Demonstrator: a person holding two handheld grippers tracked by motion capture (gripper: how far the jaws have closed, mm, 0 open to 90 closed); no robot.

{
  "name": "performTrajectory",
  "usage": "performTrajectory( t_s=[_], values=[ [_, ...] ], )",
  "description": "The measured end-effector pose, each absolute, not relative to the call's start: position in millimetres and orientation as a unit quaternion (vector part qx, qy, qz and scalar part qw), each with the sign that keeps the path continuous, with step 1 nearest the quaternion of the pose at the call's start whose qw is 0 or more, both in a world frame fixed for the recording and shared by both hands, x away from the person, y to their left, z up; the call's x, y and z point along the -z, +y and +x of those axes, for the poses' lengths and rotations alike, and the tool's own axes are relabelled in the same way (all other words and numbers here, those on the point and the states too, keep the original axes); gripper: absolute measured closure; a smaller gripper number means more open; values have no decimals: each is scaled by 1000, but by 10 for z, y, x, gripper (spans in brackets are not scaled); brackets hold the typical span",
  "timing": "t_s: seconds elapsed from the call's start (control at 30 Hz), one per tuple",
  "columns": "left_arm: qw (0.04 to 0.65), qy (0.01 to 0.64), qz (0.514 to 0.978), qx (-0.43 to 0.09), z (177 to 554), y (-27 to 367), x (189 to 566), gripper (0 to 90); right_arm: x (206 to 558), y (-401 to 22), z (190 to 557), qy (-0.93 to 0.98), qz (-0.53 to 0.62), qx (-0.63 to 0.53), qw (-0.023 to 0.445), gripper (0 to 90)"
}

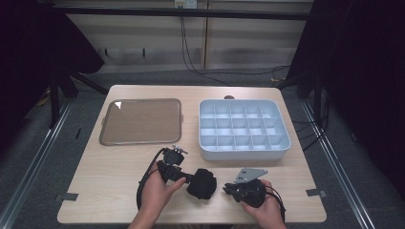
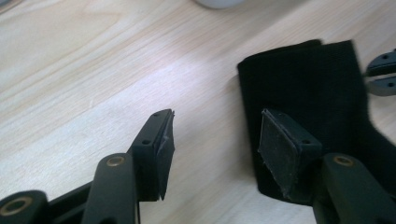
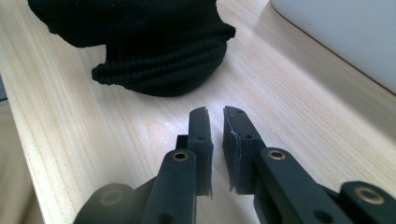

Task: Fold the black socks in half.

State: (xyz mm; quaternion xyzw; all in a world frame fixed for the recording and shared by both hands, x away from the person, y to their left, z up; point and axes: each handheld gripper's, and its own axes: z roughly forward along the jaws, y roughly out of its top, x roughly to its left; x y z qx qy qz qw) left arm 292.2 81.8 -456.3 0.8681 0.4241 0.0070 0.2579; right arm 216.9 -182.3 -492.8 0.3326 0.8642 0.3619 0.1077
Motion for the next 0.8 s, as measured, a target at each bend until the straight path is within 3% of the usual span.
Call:
performTrajectory(
  t_s=[0.3,0.8],
  values=[
    [258,423,869,4,2886,782,4619,434,4915,-1848,2179,859,339,-366,110,781],
    [274,415,867,19,2814,635,4632,395,4819,-1935,2210,842,377,-370,111,596]
  ],
)
